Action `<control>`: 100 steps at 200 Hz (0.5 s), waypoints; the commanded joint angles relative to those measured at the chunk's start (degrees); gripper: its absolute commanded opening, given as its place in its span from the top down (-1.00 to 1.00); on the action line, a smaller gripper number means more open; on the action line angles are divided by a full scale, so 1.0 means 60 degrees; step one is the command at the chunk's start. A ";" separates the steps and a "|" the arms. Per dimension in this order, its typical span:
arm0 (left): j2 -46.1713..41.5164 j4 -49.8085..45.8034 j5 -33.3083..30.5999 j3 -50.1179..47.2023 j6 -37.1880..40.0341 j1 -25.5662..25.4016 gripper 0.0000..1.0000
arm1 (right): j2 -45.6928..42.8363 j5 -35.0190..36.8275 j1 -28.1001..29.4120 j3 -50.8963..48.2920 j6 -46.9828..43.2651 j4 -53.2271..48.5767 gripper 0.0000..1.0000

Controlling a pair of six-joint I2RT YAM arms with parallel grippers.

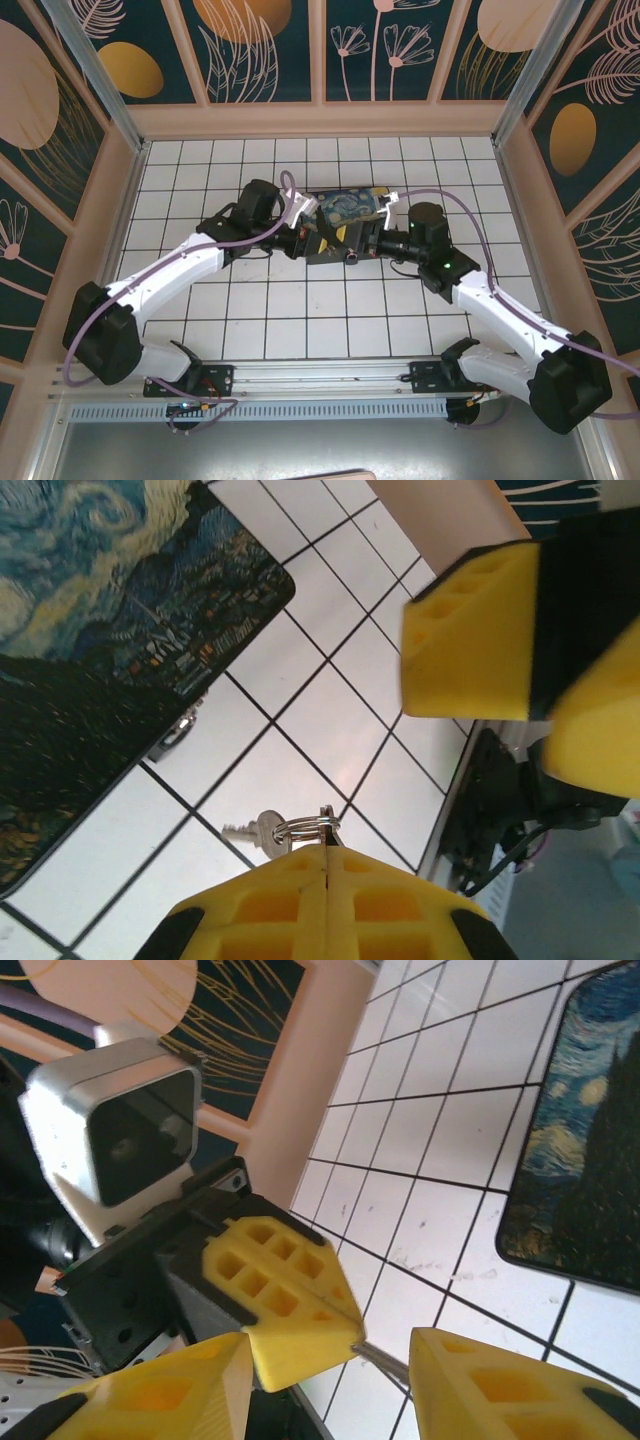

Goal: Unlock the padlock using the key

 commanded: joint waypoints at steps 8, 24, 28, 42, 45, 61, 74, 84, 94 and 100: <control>-0.0385 -0.0972 -0.0647 0.0715 0.1208 -0.0066 1.00 | 0.0504 -0.0842 0.0040 -0.0150 0.0569 0.1958 0.17; -0.0273 -0.0997 -0.0690 0.0716 0.1324 -0.0080 1.00 | 0.0765 -0.0793 0.0389 0.0061 0.0550 0.2092 0.24; -0.0299 -0.0920 -0.0667 0.0686 0.1324 -0.0063 1.00 | 0.0830 -0.0800 0.0454 0.0111 0.0542 0.2086 0.28; -0.0432 -0.0746 -0.0592 0.0627 0.1359 -0.0066 1.00 | 0.1092 -0.0878 0.0600 0.0286 0.0538 0.1868 0.38; -0.0443 -0.0732 -0.0604 0.0633 0.1367 -0.0064 1.00 | 0.1120 -0.0871 0.0631 0.0298 0.0519 0.1824 0.40; -0.0471 -0.0802 -0.0786 0.0713 0.1379 -0.0063 1.00 | 0.1113 -0.0965 0.0731 0.0299 0.0366 0.1584 0.53; -0.0521 -0.0818 -0.1137 0.0722 0.1330 -0.0046 1.00 | 0.0983 -0.1141 0.0729 0.0257 0.0164 0.1186 0.62; -0.0579 -0.0805 -0.1307 0.0707 0.1296 -0.0012 1.00 | 0.0811 -0.1310 0.0703 0.0159 0.0082 0.1001 0.63; -0.0617 -0.0764 -0.1491 0.0707 0.1212 0.0012 1.00 | 0.0655 -0.1418 0.0641 0.0095 0.0081 0.0786 0.63; -0.0642 -0.0722 -0.1485 0.0693 0.1180 0.0013 1.00 | 0.0595 -0.1410 0.0595 0.0094 0.0039 0.0569 0.63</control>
